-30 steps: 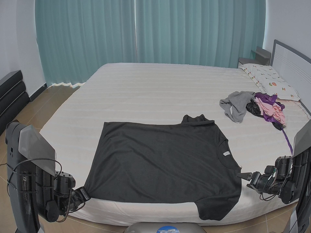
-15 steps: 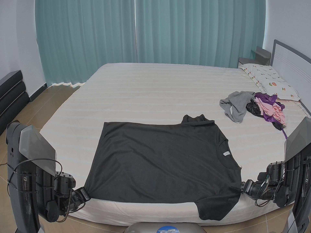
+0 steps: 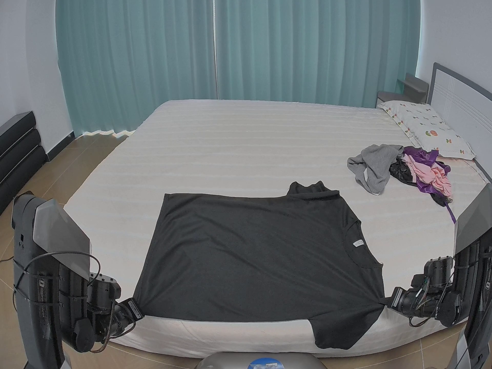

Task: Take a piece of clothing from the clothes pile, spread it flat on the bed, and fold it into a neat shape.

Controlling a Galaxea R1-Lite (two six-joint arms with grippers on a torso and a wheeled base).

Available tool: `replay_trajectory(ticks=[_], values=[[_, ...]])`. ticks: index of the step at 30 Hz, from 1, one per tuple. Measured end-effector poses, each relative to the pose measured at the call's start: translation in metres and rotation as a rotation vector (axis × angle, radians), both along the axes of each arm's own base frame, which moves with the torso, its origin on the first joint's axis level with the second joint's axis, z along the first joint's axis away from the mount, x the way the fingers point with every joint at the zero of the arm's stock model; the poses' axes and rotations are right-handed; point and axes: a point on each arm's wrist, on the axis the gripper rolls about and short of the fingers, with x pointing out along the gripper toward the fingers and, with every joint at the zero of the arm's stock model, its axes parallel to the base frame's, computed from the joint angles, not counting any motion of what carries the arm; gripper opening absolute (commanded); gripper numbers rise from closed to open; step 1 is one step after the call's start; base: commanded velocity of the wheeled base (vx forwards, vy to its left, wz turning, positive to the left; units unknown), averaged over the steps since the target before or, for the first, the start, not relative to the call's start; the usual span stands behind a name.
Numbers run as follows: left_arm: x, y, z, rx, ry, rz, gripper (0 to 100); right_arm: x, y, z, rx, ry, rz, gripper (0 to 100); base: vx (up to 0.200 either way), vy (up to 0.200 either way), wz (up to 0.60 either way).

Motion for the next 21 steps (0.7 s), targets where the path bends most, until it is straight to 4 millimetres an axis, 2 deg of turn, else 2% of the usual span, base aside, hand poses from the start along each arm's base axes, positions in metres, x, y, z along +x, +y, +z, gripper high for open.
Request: replay_trajectory(ticks=[13,21], values=[[0.002,0.002,-0.002,0.014,-0.01,-0.01,0,-0.013,-0.007,0.008,-0.069,0.079,0.047,0,0.0,0.0,0.0],[0.002,0.003,-0.002,0.026,-0.006,-0.02,0,-0.016,-0.009,0.016,-0.093,0.065,0.067,0,0.0,0.0,0.0]])
